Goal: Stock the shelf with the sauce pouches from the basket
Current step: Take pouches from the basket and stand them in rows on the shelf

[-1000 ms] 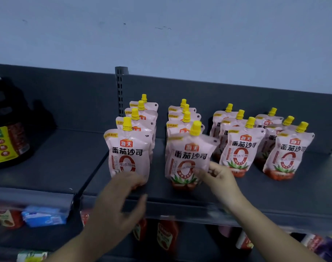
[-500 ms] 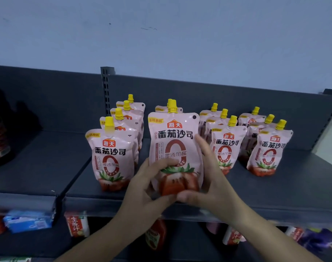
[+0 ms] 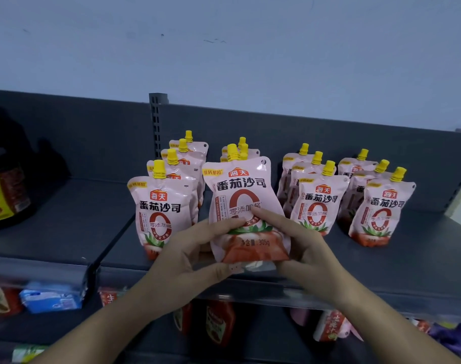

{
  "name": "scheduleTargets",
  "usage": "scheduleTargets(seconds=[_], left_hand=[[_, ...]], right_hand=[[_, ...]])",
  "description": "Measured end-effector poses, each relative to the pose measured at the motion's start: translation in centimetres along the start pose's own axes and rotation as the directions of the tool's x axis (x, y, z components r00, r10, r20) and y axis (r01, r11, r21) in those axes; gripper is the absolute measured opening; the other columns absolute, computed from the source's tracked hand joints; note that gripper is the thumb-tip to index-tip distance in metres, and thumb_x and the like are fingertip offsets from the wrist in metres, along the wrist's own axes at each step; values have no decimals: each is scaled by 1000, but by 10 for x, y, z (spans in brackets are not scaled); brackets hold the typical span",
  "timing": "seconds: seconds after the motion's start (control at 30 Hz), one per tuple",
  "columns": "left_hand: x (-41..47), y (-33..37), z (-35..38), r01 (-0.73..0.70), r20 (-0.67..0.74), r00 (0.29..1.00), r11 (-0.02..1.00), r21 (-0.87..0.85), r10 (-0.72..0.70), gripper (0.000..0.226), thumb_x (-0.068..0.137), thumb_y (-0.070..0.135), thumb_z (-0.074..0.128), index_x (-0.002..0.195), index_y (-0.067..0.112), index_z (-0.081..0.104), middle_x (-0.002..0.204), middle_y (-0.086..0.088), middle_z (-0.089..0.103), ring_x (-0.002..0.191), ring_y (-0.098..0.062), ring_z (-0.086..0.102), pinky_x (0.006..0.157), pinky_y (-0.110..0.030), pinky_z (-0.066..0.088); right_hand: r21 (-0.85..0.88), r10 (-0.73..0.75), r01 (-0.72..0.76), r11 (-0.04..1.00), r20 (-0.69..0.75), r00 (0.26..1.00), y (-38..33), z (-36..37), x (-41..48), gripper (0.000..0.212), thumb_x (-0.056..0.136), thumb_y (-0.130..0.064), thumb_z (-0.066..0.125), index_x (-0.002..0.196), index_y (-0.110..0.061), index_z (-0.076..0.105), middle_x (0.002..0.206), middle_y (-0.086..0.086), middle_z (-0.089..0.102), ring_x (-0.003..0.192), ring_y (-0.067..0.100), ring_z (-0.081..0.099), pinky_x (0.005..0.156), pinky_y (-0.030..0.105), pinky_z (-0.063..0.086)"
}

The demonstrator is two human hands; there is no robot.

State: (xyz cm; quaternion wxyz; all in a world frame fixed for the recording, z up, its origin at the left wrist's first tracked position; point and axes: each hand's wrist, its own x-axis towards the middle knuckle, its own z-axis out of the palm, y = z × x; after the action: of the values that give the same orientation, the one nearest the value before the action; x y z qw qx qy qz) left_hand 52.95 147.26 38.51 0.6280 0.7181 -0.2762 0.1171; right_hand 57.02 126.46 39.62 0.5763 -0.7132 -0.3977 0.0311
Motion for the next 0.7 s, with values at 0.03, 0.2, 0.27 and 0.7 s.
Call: scheduleTargets(seconds=[0.03, 0.2, 0.27, 0.7], left_hand=[[-1, 0, -2, 3, 16, 1000, 1000, 6, -3, 52, 74, 32, 74, 124, 31, 58, 121, 6, 62, 114, -17, 61, 90, -30, 53], [-5, -1, -6, -7, 45, 999, 996, 93, 2, 60, 70, 10, 67, 123, 35, 57, 124, 14, 60, 116, -11, 59, 92, -30, 53], [-7, -1, -2, 9, 37, 999, 982, 188, -16, 68, 68, 13, 62, 129, 41, 49, 126, 17, 57, 118, -10, 58, 92, -34, 53], [31, 22, 22, 413, -114, 874, 844, -343, -473, 30, 98, 10, 36, 69, 11, 46, 55, -17, 68, 24, 2, 49, 38, -10, 43]], right_hand=[[8, 9, -9, 1000, 4, 1000, 2, 0, -1, 68, 69, 14, 52, 125, -25, 51, 116, -14, 66, 83, -10, 62, 64, 4, 45], [47, 21, -21, 999, 13, 1000, 13, 6, -4, 80, 69, 19, 51, 128, -35, 55, 124, -17, 61, 110, 2, 61, 80, 14, 49], [81, 0, 1, 997, -8, 1000, 18, 13, -4, 80, 68, 17, 55, 127, -38, 53, 129, -11, 58, 121, 11, 55, 90, 23, 49], [143, -106, 139, 980, -215, 971, 22, 35, -8, 85, 66, 15, 56, 126, -44, 52, 130, -22, 55, 114, 10, 60, 78, 22, 53]])
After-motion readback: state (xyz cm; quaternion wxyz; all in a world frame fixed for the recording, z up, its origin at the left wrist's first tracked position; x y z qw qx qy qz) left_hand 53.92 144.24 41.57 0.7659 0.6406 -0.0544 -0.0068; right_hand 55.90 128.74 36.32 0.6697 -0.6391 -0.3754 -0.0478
